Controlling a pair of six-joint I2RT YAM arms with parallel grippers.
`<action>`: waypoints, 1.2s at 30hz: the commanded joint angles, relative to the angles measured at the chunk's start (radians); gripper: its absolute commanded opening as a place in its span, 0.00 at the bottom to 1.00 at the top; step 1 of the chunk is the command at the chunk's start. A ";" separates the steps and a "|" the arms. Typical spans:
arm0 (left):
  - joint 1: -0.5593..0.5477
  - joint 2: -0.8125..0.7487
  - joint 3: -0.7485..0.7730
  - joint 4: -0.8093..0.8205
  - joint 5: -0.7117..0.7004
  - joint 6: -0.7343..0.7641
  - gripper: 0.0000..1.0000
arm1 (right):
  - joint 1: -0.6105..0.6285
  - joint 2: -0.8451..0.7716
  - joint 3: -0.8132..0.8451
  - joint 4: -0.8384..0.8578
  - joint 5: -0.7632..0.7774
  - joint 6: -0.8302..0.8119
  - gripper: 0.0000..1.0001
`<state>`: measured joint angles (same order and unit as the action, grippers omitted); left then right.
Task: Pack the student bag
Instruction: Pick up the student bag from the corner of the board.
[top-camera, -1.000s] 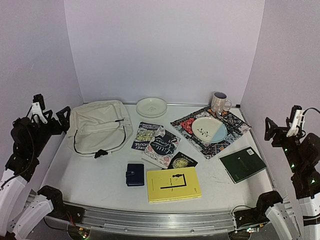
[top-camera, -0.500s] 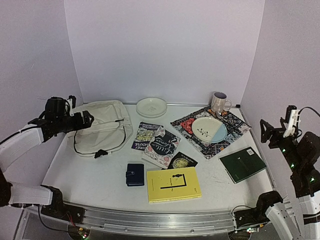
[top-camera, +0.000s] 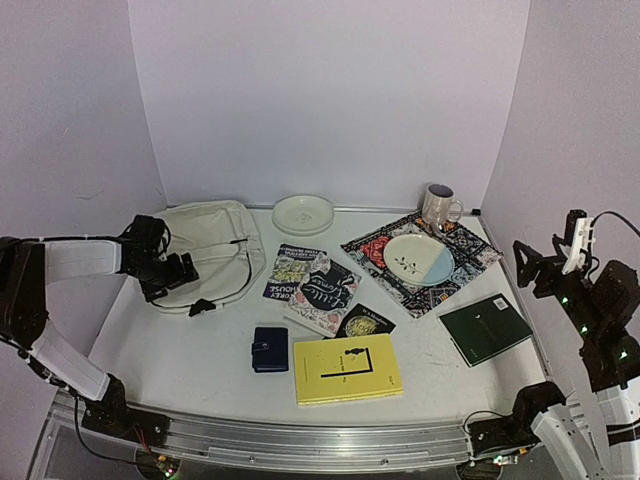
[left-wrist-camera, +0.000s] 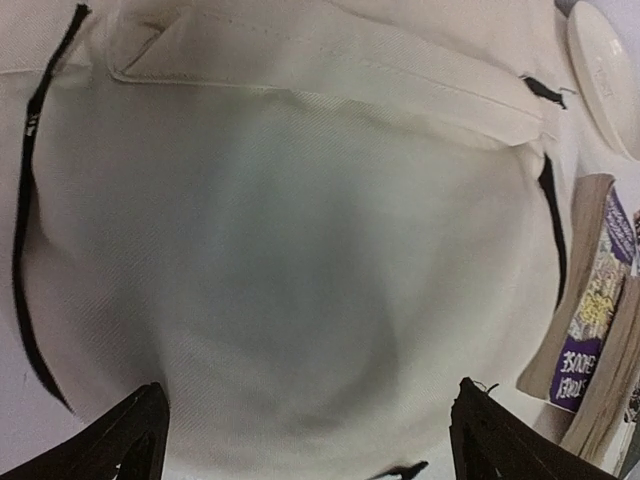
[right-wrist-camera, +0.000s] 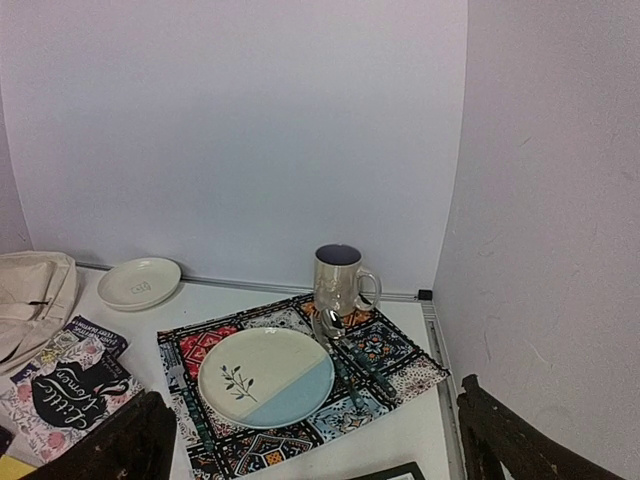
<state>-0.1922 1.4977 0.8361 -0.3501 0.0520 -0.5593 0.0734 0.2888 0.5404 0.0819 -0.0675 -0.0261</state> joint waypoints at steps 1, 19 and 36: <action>-0.031 0.123 0.089 -0.005 -0.053 -0.014 0.99 | -0.002 0.027 0.019 0.045 -0.027 0.013 0.98; -0.138 0.393 0.137 -0.111 -0.122 -0.017 0.27 | -0.002 0.056 0.013 0.055 -0.035 0.017 0.98; -0.138 -0.099 0.146 -0.197 0.047 -0.064 0.00 | 0.006 0.319 0.157 0.017 -0.493 0.247 0.98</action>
<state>-0.3199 1.5485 0.9695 -0.5290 -0.0129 -0.6042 0.0734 0.5851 0.6424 0.0608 -0.4136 0.1069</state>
